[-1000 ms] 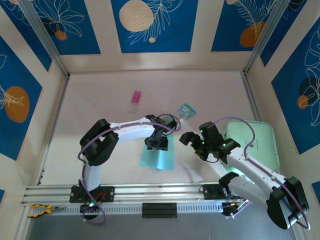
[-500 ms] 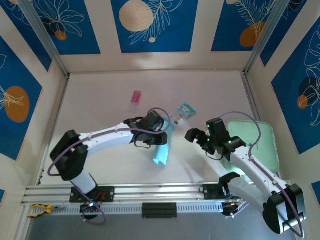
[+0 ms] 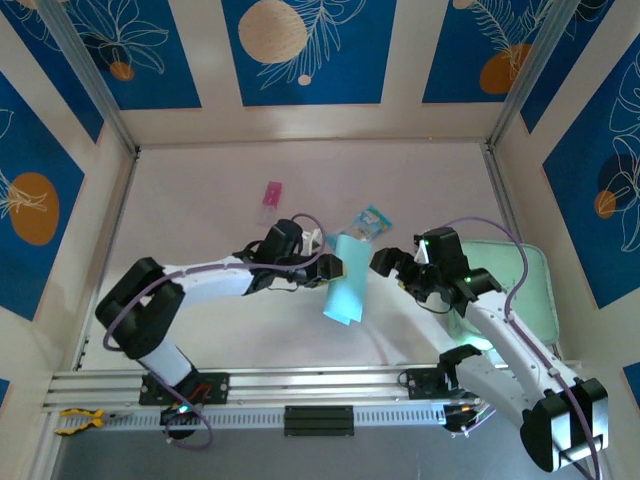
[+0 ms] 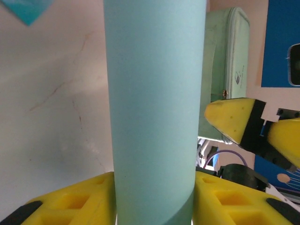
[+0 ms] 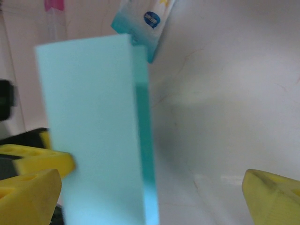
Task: Fold a paper plane with a square sheet of paper (pick it up from the middle)
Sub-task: Fold the square sheet of paper in half at the bottom-center of the table.
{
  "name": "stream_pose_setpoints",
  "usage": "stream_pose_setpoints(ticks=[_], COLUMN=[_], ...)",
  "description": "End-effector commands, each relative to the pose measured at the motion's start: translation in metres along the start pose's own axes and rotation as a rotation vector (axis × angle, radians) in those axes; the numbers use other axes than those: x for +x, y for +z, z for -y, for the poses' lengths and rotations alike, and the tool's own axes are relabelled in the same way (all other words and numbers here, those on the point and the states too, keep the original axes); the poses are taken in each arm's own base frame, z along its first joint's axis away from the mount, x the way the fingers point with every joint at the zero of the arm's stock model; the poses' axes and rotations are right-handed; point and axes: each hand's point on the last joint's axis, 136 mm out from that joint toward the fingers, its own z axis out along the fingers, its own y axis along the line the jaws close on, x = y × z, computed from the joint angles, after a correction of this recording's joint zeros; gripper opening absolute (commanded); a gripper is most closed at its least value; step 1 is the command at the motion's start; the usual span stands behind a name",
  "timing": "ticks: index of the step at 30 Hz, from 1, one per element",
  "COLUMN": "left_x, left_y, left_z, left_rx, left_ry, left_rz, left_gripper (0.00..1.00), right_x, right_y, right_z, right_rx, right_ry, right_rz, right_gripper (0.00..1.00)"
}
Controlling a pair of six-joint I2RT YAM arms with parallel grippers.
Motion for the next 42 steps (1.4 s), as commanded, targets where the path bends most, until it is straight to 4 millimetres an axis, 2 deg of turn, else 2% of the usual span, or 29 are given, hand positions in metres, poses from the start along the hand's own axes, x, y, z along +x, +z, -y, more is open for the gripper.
stream_pose_setpoints(ticks=[1,7,16,27,36,40,42], left_x=[0.007,0.016,0.023,0.027,0.029,0.034,0.036], left_y=[0.008,0.017,0.017,0.010,0.001,-0.004,-0.007], left_z=[-0.002,-0.036,-0.071,-0.093,-0.103,-0.110,-0.114], left_rx=[0.068,-0.015,-0.126,-0.196,-0.302,-0.348,-0.397], left_ry=[-0.059,-0.130,-0.150,-0.176,-0.153,-0.161,-0.154], left_rz=[-0.052,-0.070,-0.060,-0.010,-0.011,-0.015,-0.021], left_gripper=[0.42,0.42,0.41,0.42,0.46,0.50,0.56], right_x=[0.007,0.023,0.032,0.044,0.048,0.052,0.052], right_y=[0.005,0.012,0.026,0.034,0.036,0.039,0.040], right_z=[-0.013,-0.030,-0.021,-0.003,-0.005,-0.003,-0.004], right_rx=[-0.087,-0.174,-0.174,-0.098,-0.086,-0.071,-0.066], right_ry=[0.037,-0.026,0.043,0.099,0.085,0.084,0.079], right_rz=[-0.021,-0.077,-0.044,-0.067,-0.081,-0.091,-0.095], right_gripper=[0.99,1.00,0.96,0.95,0.94,0.94,0.94])
